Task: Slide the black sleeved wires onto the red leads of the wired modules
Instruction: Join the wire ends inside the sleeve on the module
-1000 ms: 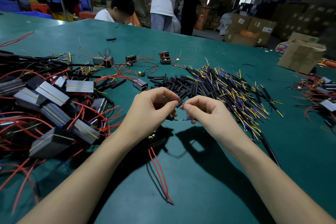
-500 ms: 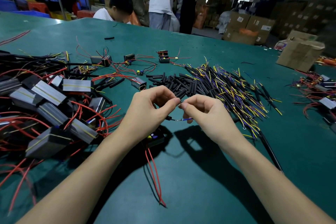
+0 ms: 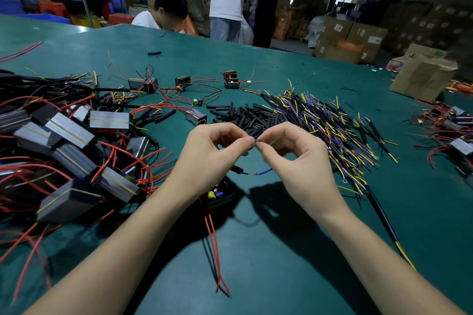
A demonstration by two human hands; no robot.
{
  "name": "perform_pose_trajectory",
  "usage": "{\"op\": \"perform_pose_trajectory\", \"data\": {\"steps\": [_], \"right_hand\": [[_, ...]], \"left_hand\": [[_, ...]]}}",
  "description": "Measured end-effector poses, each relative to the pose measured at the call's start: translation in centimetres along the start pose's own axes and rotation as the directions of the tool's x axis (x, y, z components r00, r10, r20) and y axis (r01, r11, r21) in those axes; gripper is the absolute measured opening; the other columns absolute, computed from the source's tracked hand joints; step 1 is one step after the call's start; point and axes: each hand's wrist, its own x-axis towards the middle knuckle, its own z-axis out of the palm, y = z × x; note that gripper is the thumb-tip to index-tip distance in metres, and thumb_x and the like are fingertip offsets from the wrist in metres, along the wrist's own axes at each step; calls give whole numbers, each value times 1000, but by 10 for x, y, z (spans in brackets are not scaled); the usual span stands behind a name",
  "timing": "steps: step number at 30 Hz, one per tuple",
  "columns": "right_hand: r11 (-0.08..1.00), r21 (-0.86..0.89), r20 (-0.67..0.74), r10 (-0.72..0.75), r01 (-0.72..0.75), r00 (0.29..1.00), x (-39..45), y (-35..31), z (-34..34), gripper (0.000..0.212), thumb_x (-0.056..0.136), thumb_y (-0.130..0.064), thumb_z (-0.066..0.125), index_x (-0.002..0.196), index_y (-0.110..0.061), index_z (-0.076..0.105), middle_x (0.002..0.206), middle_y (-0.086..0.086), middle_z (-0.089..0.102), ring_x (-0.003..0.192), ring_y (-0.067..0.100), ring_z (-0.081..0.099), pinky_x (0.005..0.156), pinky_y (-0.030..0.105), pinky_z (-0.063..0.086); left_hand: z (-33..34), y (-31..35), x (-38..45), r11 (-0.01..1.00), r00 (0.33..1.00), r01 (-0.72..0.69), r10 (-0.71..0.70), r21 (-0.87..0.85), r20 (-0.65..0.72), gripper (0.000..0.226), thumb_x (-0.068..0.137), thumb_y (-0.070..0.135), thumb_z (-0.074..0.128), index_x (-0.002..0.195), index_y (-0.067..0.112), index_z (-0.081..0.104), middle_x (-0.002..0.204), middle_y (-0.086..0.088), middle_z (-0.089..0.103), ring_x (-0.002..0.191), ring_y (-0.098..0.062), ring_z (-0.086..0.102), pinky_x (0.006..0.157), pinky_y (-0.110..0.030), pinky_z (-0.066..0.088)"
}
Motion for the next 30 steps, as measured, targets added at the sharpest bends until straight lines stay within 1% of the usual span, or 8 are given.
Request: {"op": "perform_pose_trajectory", "data": {"steps": [2,6,8,10,13,21,25,30], "right_hand": [[967,-175,18,-184,184,983,0,0,-3,13,81,-3,68,79,-16,66,74,-13,63,66,3,54,68,16,43],[758,-472,175,-420,451,890,2,5,-10,6,83,-4,66,83,-10,67,81,-5,65,69,12,55,69,37,43],[837,-403,202,-313,370,928,3,6,-13,5,84,-8,65,84,-12,67,80,-7,65,70,9,56,72,33,41],[990,-116,205,-53,78,977,3,3,-15,6,88,-9,64,83,-11,67,76,-3,67,68,7,56,72,23,43],[962,158,223,186,-223,957,5,1,-16,13,92,-7,59,81,-7,65,73,4,68,64,8,57,66,19,48],[936,134,295,277,-327,914,8,5,-17,7,85,-8,68,81,-13,69,67,0,66,60,6,56,60,16,46],[971,-235,299,116,-45,947,7,6,-17,9,84,-14,71,76,-16,68,64,-8,63,59,3,53,61,15,41],[700,-575,428,-186,424,885,3,0,-12,10,86,-6,59,77,-3,57,74,9,57,68,29,53,62,39,45]], "left_hand": [[-1,0,1,997,998,59,-57,-46,34,19,86,13,66,68,17,69,59,6,64,59,-2,55,60,-12,43],[-1,-1,2,982,986,151,-141,-112,92,21,86,10,65,66,15,68,58,5,62,57,-3,52,58,-8,40],[-1,-2,2,986,988,133,-124,-100,90,19,87,10,65,68,16,66,59,6,61,58,-4,52,60,-10,41],[0,-3,1,998,996,56,-53,-40,74,17,87,11,65,71,15,65,62,6,60,61,-5,52,62,-13,42],[1,-3,-1,994,994,-95,91,58,66,12,87,10,66,75,11,65,68,1,62,65,-6,53,66,-15,42],[3,-5,-4,965,978,-206,198,164,61,12,87,10,66,76,12,67,69,2,64,67,-8,56,68,-16,43],[4,-6,-4,955,985,-172,162,240,59,13,84,13,69,72,15,68,65,8,63,67,-3,56,70,-16,41],[8,-3,-3,943,998,-27,4,333,69,17,77,36,59,66,25,63,67,8,66,74,-11,60,90,-42,44]]}}
